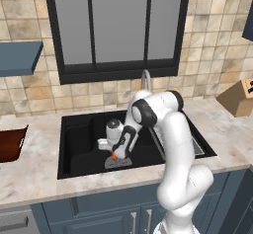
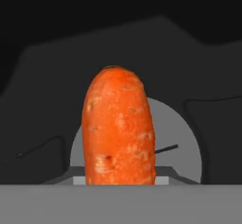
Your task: Pick up all produce items and place them in the sink. Turn on the sink faucet to wash them. Then turn the sink off and put them in the tray.
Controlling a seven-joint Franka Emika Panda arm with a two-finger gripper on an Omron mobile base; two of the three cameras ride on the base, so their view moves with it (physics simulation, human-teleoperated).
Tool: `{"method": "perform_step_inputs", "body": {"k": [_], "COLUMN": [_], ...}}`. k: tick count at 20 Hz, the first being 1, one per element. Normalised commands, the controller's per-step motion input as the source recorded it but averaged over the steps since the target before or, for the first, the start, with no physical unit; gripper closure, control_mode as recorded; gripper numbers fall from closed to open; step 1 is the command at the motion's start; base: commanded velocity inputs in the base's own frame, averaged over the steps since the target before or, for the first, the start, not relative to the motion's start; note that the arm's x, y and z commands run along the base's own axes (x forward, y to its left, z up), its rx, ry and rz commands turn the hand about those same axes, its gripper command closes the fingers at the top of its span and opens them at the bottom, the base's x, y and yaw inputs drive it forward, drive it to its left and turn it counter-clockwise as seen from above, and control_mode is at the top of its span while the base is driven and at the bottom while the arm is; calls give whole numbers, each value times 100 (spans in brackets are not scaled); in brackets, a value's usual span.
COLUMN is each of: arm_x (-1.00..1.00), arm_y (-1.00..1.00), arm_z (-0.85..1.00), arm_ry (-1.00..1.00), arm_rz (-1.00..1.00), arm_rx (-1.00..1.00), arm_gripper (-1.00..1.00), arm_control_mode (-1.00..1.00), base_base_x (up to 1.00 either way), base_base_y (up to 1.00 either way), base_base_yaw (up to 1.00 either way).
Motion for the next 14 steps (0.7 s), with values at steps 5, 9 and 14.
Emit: {"method": "perform_step_inputs", "body": {"k": [5,9,14], "arm_x": [-33,-24,-22], "arm_y": [21,22,21], "arm_z": [69,75,79], "arm_ry": [-5,-1,-3], "arm_rz": [4,8,11], "arm_rx": [-1,0,0], "arm_gripper": [100,100,100], "arm_control_mode": [-100,-100,-100], "base_base_x": [0,0,0], "base_base_y": [0,0,0], "base_base_yaw": [0,0,0]}}
